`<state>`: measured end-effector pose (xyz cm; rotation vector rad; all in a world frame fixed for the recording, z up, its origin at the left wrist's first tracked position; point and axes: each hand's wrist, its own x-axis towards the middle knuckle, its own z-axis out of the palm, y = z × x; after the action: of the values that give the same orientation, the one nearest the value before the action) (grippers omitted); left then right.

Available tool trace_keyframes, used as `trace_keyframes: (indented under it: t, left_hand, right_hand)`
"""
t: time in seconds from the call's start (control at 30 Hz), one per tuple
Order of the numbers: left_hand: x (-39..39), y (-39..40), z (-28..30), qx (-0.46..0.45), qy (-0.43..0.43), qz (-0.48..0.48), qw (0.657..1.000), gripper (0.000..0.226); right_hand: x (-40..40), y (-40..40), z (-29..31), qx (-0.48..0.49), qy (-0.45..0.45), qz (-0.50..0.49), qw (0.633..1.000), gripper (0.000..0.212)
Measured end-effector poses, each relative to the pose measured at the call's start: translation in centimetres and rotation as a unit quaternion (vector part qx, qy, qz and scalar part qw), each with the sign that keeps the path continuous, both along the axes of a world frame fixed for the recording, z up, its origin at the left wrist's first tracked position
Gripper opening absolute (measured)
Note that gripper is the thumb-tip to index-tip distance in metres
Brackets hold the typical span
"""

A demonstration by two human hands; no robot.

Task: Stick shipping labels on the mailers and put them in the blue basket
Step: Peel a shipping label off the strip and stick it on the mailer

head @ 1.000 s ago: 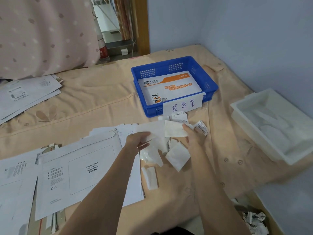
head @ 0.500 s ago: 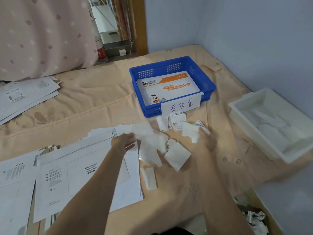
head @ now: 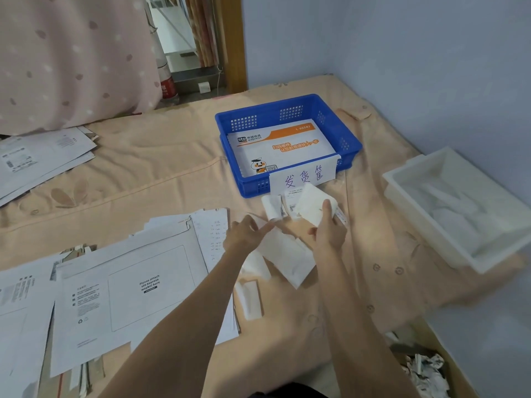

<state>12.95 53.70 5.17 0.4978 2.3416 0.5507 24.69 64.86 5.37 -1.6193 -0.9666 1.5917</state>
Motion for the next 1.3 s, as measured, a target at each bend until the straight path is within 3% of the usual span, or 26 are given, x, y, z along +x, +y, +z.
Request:
trace_keyframes:
  t: [0.07, 0.13, 0.17, 0.23, 0.33, 0.47, 0.6, 0.7, 0.87, 1.0, 1.1, 1.2, 1.3]
  left_hand:
    - [0.1, 0.1, -0.3, 0.002, 0.053, -0.034, 0.998, 0.042]
    - [-0.2, 0.0, -0.2, 0.082, 0.040, 0.026, 0.995, 0.032]
    - [-0.4, -0.1, 0.1, 0.148, -0.017, 0.094, 0.984, 0.031]
    - [-0.7, -0.5, 1.2, 0.247, -0.182, 0.209, 0.928, 0.039]
    - [-1.8, -1.8, 2.0, 0.289, -0.293, 0.249, 0.877, 0.046]
    - [-3.1, -4.3, 1.9, 0.302, -0.249, 0.321, 0.863, 0.009]
    - [-4.8, -8.8, 1.0, 0.304, -0.204, 0.395, 0.843, 0.016]
    - [-5.6, -12.9, 0.3, 0.292, -0.178, 0.407, 0.847, 0.019]
    - [-6.8, -18.8, -0.7, 0.260, -0.148, 0.404, 0.864, 0.019]
    - [-8.0, -22.4, -1.8, 0.201, -0.120, 0.390, 0.890, 0.015]
    - [-8.6, -24.1, -2.7, 0.177, -0.108, 0.373, 0.905, 0.012]
    - [-8.7, -25.0, -3.1, 0.176, -0.077, 0.359, 0.913, 0.032]
    - [-9.1, -25.2, -3.3, 0.199, -0.033, 0.340, 0.919, 0.030]
  right_hand:
    - [-0.1, -0.5, 0.3, 0.014, -0.020, 0.029, 0.999, 0.036]
    - [-0.8, -1.1, 0.7, 0.033, -0.010, 0.054, 0.998, 0.029]
    - [-1.3, -1.5, 0.9, 0.045, -0.002, 0.075, 0.996, 0.027]
    - [-2.3, -2.6, 1.1, 0.072, 0.008, 0.117, 0.990, 0.027]
    - [-3.7, -4.9, 0.9, 0.133, 0.018, 0.196, 0.972, 0.026]
    - [-5.4, -8.2, 0.5, 0.194, -0.001, 0.317, 0.928, 0.028]
    - [-6.9, -11.6, -0.1, 0.164, -0.010, 0.396, 0.903, 0.022]
    - [-8.8, -14.0, -0.4, 0.098, -0.006, 0.392, 0.915, 0.011]
    - [-11.6, -18.9, -1.1, 0.097, -0.015, 0.480, 0.872, 0.029]
    - [-13.5, -22.6, -2.3, 0.110, -0.050, 0.488, 0.865, 0.037]
    - [-14.2, -24.1, -2.8, 0.115, -0.067, 0.487, 0.863, 0.037]
    - [-14.6, -24.9, -3.6, 0.127, -0.087, 0.501, 0.852, 0.035]
    - [-15.0, -25.3, -4.3, 0.139, -0.107, 0.499, 0.849, 0.034]
